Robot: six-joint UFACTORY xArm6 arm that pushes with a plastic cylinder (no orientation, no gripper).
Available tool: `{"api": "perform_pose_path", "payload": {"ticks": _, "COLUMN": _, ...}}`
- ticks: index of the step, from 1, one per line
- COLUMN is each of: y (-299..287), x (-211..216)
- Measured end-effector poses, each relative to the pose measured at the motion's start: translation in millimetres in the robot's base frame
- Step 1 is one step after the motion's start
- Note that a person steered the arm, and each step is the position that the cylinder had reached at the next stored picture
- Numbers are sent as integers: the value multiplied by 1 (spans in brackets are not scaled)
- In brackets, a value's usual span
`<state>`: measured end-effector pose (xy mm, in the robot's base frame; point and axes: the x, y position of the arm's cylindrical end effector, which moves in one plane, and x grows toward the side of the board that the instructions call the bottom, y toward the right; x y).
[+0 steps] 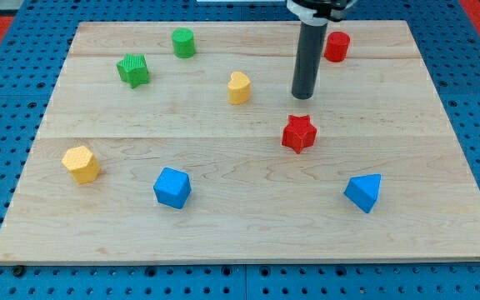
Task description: Move the yellow heart towards left
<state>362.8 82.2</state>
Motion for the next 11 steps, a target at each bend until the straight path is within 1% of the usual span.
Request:
{"api": "perform_pose_path", "payload": {"ticks": 4, "y": -10, "x": 0}}
{"api": "perform_pose_path", "payload": {"ticks": 6, "y": -37, "x": 0}}
{"api": "perform_pose_path", "payload": {"ticks": 7, "y": -103, "x": -3}}
{"api": "perform_pose_path", "payload": {"ticks": 10, "y": -109, "x": 2}}
{"api": "perform_pose_path", "payload": {"ticks": 11, "y": -99, "x": 4}}
